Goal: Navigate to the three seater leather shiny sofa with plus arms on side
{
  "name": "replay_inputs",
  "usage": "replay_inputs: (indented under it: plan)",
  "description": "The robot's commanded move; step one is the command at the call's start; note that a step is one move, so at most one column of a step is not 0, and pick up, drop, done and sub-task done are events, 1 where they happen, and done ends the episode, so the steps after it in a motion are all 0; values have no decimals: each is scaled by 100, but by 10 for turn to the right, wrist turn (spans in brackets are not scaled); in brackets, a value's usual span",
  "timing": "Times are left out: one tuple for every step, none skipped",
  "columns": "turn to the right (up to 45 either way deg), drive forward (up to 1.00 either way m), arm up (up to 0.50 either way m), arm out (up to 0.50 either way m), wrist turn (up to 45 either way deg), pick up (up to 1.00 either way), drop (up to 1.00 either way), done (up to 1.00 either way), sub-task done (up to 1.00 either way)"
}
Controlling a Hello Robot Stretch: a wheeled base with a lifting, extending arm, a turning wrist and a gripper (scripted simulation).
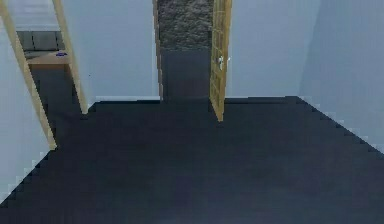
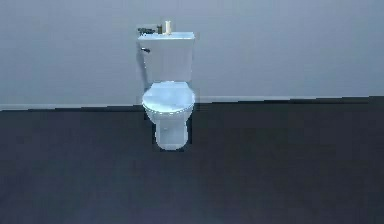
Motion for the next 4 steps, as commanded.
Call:
replay_inputs:
  plan:
    - [0,100,0,0,0,0,0,0,0]
    - [0,100,0,0,0,0,0,0,0]
    - [0,70,0,0,0,0,0,0,0]
    - [-300,0,0,0,0,0,0,0,0]
